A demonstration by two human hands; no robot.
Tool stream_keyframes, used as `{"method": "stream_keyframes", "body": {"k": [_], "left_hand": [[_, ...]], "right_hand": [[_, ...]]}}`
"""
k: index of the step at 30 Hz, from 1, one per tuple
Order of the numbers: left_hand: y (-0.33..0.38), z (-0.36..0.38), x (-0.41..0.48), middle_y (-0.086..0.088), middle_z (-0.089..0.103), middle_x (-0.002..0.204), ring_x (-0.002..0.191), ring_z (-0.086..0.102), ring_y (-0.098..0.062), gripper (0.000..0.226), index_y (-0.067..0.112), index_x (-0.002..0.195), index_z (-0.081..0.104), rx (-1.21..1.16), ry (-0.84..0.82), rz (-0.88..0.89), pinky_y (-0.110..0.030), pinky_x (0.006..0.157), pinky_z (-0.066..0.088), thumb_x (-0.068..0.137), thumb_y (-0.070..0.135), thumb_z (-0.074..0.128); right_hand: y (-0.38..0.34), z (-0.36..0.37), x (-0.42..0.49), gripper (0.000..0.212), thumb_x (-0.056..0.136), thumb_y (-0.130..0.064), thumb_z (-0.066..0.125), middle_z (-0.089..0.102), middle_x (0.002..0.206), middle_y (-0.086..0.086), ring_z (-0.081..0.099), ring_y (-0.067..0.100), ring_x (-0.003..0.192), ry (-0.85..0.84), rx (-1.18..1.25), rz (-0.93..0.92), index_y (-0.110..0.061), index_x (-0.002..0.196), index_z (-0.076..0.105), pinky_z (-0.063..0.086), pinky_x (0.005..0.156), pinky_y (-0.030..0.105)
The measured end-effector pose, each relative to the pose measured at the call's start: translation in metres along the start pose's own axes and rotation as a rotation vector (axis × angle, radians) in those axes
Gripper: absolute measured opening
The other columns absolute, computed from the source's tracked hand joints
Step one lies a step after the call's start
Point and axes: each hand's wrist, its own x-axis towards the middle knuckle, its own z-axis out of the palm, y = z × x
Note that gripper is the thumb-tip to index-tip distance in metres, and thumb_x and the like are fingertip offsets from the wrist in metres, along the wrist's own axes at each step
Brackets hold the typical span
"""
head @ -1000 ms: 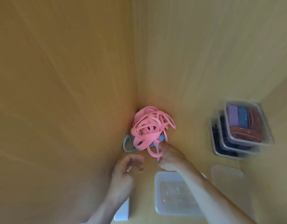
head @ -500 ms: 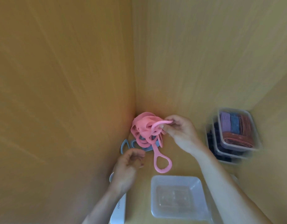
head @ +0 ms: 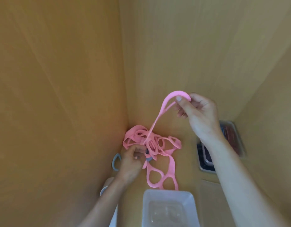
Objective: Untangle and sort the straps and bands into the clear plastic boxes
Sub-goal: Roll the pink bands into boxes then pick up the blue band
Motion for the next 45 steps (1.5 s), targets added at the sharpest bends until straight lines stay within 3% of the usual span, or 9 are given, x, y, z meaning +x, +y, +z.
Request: {"method": "stream_keyframes", "body": {"k": [5, 13, 17, 20, 25, 34, 37, 42, 45], "left_hand": [[0.007, 0.012, 0.018, 0.0, 0.067, 0.103, 0.093, 0.062, -0.015, 0.028, 0.015, 0.104, 0.064, 0.143, -0.017, 0.06, -0.011, 0.075, 0.048, 0.083, -0.004, 0.069], [-0.004, 0.014, 0.03, 0.01, 0.063, 0.086, 0.08, 0.059, -0.01, 0.021, 0.027, 0.079, 0.057, 0.51, -0.106, 0.078, -0.021, 0.069, 0.048, 0.083, 0.011, 0.071], [-0.014, 0.016, 0.03, 0.004, 0.065, 0.073, 0.076, 0.063, -0.02, 0.023, 0.019, 0.064, 0.061, 0.872, -0.38, 0.095, -0.03, 0.058, 0.046, 0.083, 0.007, 0.057], [-0.023, 0.02, 0.025, -0.005, 0.071, 0.09, 0.084, 0.066, -0.026, 0.015, 0.012, 0.08, 0.072, 1.122, -0.65, 0.099, -0.041, 0.07, 0.054, 0.084, 0.012, 0.057], [-0.04, 0.023, 0.024, 0.005, 0.051, 0.072, 0.086, 0.065, -0.031, 0.033, 0.037, 0.055, 0.052, 1.171, -0.78, 0.13, -0.029, 0.058, 0.04, 0.078, 0.018, 0.065], [-0.039, 0.019, 0.021, 0.001, 0.064, 0.09, 0.082, 0.064, -0.022, 0.009, 0.016, 0.075, 0.062, 1.181, -0.736, 0.173, -0.043, 0.072, 0.056, 0.078, 0.023, 0.068], [-0.027, 0.011, 0.024, -0.005, 0.066, 0.093, 0.083, 0.064, -0.022, 0.023, 0.012, 0.08, 0.064, 1.147, -0.634, 0.17, -0.042, 0.071, 0.054, 0.077, 0.034, 0.068], [0.009, 0.004, 0.03, 0.005, 0.051, 0.069, 0.064, 0.046, -0.015, 0.026, 0.02, 0.066, 0.046, 0.784, -0.37, 0.106, -0.03, 0.059, 0.037, 0.082, 0.026, 0.066], [0.046, 0.004, 0.03, 0.002, 0.06, 0.069, 0.062, 0.053, -0.02, 0.018, 0.021, 0.067, 0.049, 0.541, -0.248, 0.108, -0.035, 0.059, 0.043, 0.075, 0.03, 0.061]], "right_hand": [[-0.02, -0.013, 0.007, 0.019, 0.094, -0.014, 0.069, 0.063, 0.061, 0.006, 0.052, 0.017, 0.046, 0.066, 0.019, -0.067, -0.001, 0.079, 0.07, 0.042, 0.048, 0.02], [-0.049, -0.042, 0.009, 0.028, 0.093, -0.029, 0.071, 0.053, 0.046, 0.002, 0.044, 0.017, 0.038, 0.234, -0.034, -0.108, -0.008, 0.074, 0.072, 0.037, 0.042, 0.028], [-0.049, -0.047, 0.008, 0.03, 0.087, -0.038, 0.075, 0.04, 0.045, 0.003, 0.032, 0.02, 0.042, 0.275, -0.092, -0.082, -0.021, 0.063, 0.071, 0.027, 0.044, 0.03], [-0.042, -0.049, 0.006, 0.03, 0.084, -0.042, 0.075, 0.037, 0.047, 0.003, 0.029, 0.021, 0.046, 0.259, -0.111, -0.059, -0.024, 0.06, 0.072, 0.025, 0.047, 0.034], [-0.03, -0.051, 0.0, 0.03, 0.085, -0.041, 0.075, 0.036, 0.041, -0.007, 0.028, 0.019, 0.042, 0.242, -0.102, 0.01, -0.023, 0.061, 0.071, 0.024, 0.047, 0.029], [-0.018, -0.052, -0.011, 0.031, 0.092, -0.031, 0.072, 0.036, 0.042, 0.004, 0.028, 0.018, 0.036, 0.212, -0.078, 0.085, -0.009, 0.071, 0.072, 0.024, 0.039, 0.022], [-0.016, -0.056, -0.012, 0.028, 0.094, -0.031, 0.07, 0.038, 0.04, 0.003, 0.031, 0.016, 0.033, 0.167, -0.094, 0.073, -0.01, 0.075, 0.073, 0.025, 0.038, 0.021], [-0.015, -0.06, -0.01, 0.023, 0.097, -0.029, 0.066, 0.044, 0.041, 0.002, 0.036, 0.014, 0.035, 0.104, -0.126, 0.028, -0.009, 0.087, 0.074, 0.03, 0.04, 0.022], [-0.013, -0.062, -0.004, 0.02, 0.099, -0.023, 0.063, 0.045, 0.041, -0.002, 0.035, 0.013, 0.037, 0.102, -0.126, 0.0, -0.008, 0.091, 0.074, 0.03, 0.042, 0.024]]}}
